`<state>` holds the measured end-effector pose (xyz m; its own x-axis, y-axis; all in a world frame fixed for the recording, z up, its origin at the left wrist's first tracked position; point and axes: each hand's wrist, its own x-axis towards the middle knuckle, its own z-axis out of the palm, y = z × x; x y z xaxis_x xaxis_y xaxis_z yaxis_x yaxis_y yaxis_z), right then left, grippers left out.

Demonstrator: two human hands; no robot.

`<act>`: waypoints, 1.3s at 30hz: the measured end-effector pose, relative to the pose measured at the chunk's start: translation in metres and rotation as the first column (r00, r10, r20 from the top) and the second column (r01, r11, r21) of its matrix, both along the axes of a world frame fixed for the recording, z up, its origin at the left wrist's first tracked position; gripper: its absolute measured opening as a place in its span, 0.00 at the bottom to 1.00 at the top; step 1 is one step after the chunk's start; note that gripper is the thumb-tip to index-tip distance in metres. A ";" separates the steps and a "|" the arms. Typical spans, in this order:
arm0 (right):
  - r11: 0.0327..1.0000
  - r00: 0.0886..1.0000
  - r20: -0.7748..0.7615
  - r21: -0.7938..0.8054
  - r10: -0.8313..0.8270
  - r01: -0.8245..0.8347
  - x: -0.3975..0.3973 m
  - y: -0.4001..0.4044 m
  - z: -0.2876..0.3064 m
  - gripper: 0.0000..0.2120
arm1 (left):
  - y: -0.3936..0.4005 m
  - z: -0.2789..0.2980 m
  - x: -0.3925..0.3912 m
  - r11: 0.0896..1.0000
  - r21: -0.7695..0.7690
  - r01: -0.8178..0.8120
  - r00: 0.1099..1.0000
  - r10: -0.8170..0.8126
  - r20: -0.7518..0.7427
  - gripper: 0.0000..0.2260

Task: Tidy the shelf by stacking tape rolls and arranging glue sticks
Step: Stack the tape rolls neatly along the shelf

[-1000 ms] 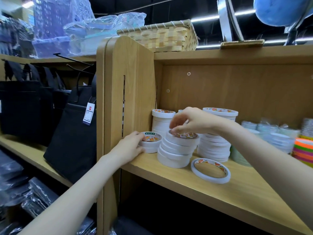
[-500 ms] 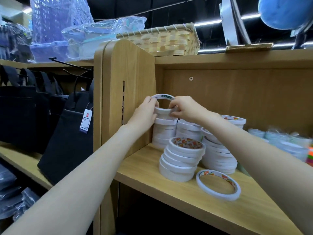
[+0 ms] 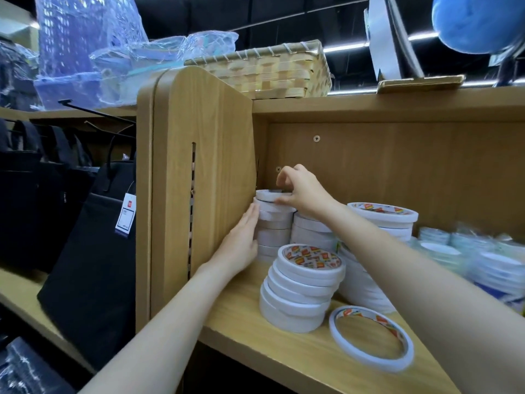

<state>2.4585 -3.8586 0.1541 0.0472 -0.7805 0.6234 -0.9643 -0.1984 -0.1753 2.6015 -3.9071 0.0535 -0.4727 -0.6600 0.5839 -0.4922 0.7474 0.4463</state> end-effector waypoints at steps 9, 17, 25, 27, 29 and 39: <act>0.991 0.995 0.024 0.091 -0.100 0.097 -0.001 0.021 0.020 0.11 | 0.020 -0.002 0.004 0.999 0.030 -0.022 0.991 0.026 -0.132 0.27; 0.995 0.989 -0.131 0.067 -0.065 0.074 -0.014 0.137 0.007 0.07 | 0.066 -0.013 0.035 0.966 0.126 0.226 0.932 -0.176 -0.317 0.22; 0.975 0.974 -0.085 -0.082 -0.212 0.205 -0.055 0.169 -0.001 0.14 | 0.111 -0.013 0.014 0.943 0.039 0.329 0.942 -0.326 -0.081 0.30; 0.970 0.971 0.011 0.039 -0.240 0.239 -0.067 0.174 -0.010 0.26 | 0.111 -0.019 0.011 0.954 0.057 0.295 0.956 -0.295 -0.010 0.35; 0.964 0.963 0.088 0.095 -0.255 0.246 -0.075 0.177 -0.023 0.34 | 0.111 -0.021 0.011 0.964 0.060 0.261 0.965 -0.260 -0.014 0.37; 0.954 0.984 0.165 -0.276 -0.070 0.114 -0.061 0.176 -0.059 0.30 | 0.102 -0.020 0.025 0.969 0.175 0.176 0.981 -0.157 -0.116 0.32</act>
